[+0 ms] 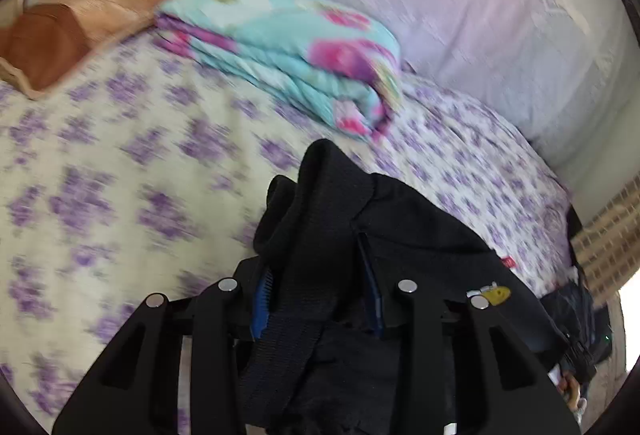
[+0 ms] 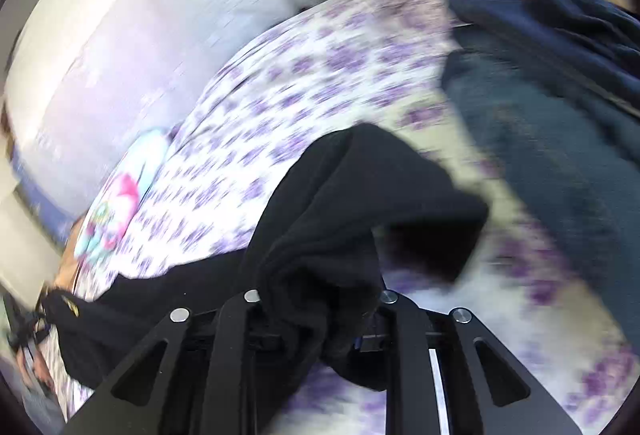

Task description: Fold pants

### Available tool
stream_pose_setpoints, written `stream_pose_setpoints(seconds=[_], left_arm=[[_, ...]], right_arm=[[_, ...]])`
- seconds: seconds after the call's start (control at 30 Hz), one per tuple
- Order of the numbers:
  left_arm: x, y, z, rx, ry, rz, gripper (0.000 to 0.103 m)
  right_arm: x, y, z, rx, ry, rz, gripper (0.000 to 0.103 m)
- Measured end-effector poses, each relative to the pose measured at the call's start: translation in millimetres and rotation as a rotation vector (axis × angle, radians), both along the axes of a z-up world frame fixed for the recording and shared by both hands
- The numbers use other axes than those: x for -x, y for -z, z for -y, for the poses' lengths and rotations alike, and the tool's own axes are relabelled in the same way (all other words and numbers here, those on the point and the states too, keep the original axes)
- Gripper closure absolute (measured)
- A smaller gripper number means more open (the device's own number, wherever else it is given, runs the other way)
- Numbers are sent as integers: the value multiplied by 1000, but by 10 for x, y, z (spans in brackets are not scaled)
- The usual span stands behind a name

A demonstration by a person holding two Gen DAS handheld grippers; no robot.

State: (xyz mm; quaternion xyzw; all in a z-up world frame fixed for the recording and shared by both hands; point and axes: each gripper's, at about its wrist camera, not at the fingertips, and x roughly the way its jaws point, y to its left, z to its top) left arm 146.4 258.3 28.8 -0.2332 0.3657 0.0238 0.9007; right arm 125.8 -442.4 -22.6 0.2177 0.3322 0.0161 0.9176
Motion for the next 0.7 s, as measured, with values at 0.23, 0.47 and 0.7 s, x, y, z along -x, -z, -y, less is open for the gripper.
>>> stream_pose_setpoints(seconds=[0.23, 0.47, 0.7], left_arm=[[171, 315, -110, -112, -86, -133, 55], [383, 155, -6, -95, -126, -5, 37], [435, 5, 210, -114, -72, 17, 31]], right_arm=[[72, 28, 76, 7, 63, -32, 37], [540, -103, 323, -261, 24, 2, 52], [676, -199, 196, -362, -18, 6, 60]])
